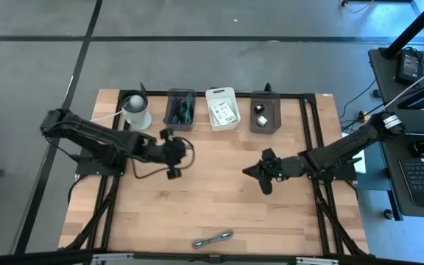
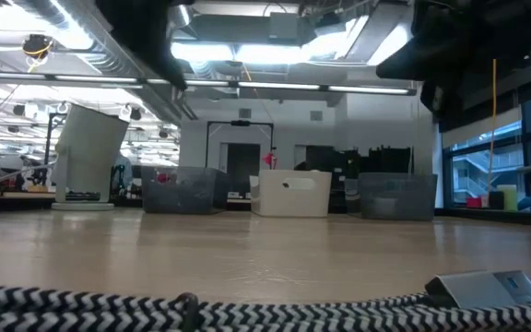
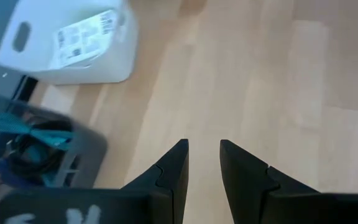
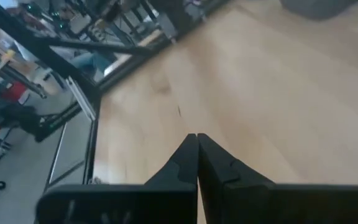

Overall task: Pick and place items into bin
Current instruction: Put the gray charger cable into the left black bin

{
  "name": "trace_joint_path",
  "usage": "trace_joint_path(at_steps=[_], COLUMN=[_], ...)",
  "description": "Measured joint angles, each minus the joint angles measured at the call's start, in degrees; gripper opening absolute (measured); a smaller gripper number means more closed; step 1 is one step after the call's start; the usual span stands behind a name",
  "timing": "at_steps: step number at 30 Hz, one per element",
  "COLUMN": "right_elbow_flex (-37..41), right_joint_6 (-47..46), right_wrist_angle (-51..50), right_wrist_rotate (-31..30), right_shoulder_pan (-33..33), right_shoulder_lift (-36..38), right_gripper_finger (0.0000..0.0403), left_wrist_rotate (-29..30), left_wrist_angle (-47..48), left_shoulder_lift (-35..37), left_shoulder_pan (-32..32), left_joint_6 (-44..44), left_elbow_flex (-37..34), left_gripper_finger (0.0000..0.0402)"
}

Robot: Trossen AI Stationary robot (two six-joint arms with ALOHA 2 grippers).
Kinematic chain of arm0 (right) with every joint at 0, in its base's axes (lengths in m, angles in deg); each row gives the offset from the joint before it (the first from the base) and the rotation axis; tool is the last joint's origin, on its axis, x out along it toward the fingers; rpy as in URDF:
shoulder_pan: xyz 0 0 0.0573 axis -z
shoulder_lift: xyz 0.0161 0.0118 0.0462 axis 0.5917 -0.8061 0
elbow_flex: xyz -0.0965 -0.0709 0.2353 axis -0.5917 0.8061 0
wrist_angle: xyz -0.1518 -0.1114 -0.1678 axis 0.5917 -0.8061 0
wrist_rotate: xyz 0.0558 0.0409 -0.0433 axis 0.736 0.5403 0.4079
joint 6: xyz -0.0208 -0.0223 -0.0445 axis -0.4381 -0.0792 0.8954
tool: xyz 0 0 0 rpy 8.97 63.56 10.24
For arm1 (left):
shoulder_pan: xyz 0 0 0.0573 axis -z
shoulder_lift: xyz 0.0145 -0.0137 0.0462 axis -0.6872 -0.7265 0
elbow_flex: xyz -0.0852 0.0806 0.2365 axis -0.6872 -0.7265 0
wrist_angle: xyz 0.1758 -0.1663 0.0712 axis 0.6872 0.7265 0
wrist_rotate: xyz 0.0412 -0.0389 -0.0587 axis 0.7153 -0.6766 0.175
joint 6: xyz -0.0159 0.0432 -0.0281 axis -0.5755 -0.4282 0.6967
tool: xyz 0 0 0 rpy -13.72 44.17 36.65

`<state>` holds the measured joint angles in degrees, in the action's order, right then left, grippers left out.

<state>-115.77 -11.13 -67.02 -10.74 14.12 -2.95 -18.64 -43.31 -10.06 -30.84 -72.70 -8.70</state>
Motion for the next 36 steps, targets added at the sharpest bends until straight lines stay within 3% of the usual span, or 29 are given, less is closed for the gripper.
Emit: trace_joint_path(at_steps=[5,13,22,28,36], right_elbow_flex=[0.12,0.1,0.1,0.08,0.08], right_joint_6=[-0.35,0.29,-4.15,-3.81,-3.46], right_wrist_angle=[-3.27,-10.27,-22.4,-23.11,-24.26], right_wrist_rotate=[0.26,5.82,7.29,7.29,7.29], right_shoulder_pan=[-2.08,-4.87,-7.66,-8.93,-8.97], right_shoulder_lift=[0.0,0.02,0.02,0.02,0.02], right_gripper_finger=[0.0002,0.0002,0.0002,0.0002,0.0002], left_wrist_rotate=[-0.47,-6.03,-8.32,-11.32,-11.39], left_wrist_angle=[2.25,6.35,20.94,20.77,20.75], left_shoulder_lift=[-10.53,-25.98,-42.47,-47.7,-50.53], left_shoulder_pan=[2.95,8.24,14.16,17.8,23.98], left_joint_6=[3.45,6.96,21.54,26.72,30.92], left_elbow_flex=[9.98,26.37,46.29,52.2,52.98], left_gripper_finger=[0.0086,0.0086,0.0086,0.0086,0.0086])
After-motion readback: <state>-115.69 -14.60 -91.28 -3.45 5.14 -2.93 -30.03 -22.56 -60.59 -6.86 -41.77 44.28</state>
